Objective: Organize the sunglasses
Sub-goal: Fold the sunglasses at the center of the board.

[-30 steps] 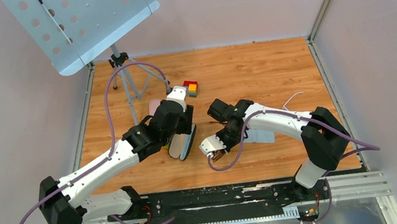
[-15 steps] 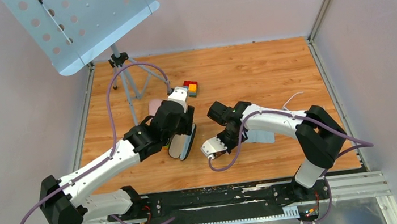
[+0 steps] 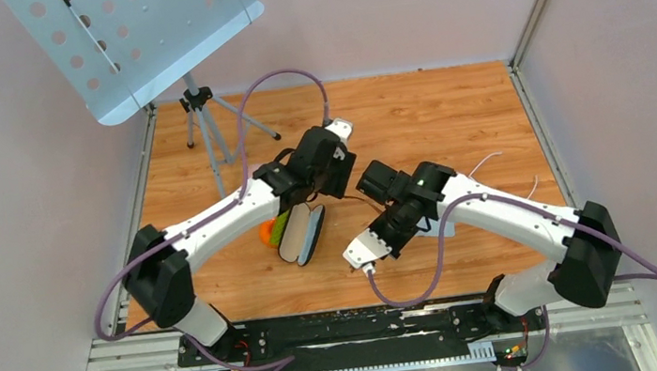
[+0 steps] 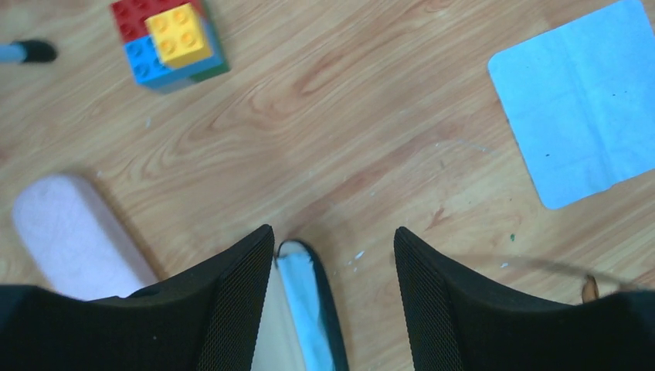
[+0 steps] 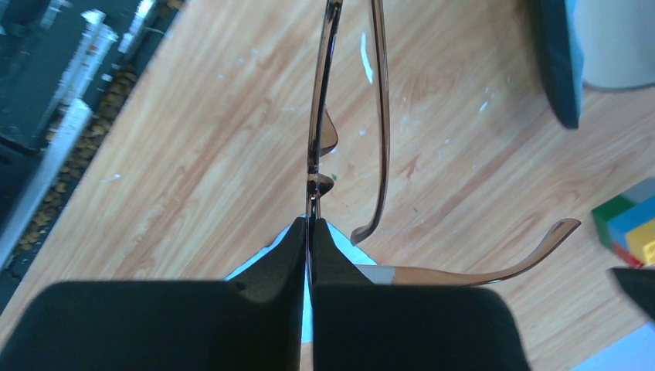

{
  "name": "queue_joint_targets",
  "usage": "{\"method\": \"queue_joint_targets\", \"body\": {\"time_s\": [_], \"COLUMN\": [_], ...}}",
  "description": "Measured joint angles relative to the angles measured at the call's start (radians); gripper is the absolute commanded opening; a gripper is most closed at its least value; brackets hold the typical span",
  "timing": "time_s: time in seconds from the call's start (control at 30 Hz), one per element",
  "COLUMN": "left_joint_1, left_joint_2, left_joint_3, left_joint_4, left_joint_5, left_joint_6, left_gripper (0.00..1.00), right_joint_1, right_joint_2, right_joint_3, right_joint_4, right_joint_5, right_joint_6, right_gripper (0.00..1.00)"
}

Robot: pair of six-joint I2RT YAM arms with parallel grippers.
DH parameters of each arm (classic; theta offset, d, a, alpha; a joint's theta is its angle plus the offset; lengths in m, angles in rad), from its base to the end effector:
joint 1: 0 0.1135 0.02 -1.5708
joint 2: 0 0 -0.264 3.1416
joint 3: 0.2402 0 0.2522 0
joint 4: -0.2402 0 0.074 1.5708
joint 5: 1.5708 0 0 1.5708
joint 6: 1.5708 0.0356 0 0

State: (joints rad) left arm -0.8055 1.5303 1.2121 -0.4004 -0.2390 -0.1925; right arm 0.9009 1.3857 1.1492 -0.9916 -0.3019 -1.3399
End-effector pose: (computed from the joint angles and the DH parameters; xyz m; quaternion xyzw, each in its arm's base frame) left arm 0.2433 -0.2412 0.2861 0.2258 0.8768 -0.1011 0.4123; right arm 0.1531 0.2103 0.2722 -0.8882 0.4010 0.1079 0.1968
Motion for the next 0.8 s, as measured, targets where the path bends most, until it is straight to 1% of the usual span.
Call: {"method": "queue_joint_targets", "body": {"time_s": [0.13,0.27,0.5,0.7,0.8], "left_joint_1": [0.002,0.004,0.004,0.006,0.007], "left_joint_2": [0.111,0.153,0.156,0.132,0.118], "left_joint_3": [0.085,0.106,0.093,0.006,-0.008], "left_joint_4": [-0.010,-0.024,-0.063,-0.042,-0.036], "left_joint_5": [0.081,0.155,0.299,0.413,0.458], "left_joint_6": [0.030,0.055,0.104,0.108,0.107], "left_gripper": [0.60,0.60,0.59,0.56,0.54], "right_joint_1": [0.037,0.049,0.049,0.050,0.055], "right_joint_2": [-0.039,-0.040,-0.040,-0.039,-0.035], "right_joint_3": [0.035,0.038,0.051,0.111,0.116], "right_joint_4": [-0.085,-0.130,-0.158,-0.171,-0.178], "right_joint_5": [-0.065,-0.085,-0.092,-0.110,-0.113], "right_joint_6": [-0.022,-0.024,-0.027,-0.023,-0.018], "right_gripper": [0.00,0.00,0.00,0.00,0.00]}}
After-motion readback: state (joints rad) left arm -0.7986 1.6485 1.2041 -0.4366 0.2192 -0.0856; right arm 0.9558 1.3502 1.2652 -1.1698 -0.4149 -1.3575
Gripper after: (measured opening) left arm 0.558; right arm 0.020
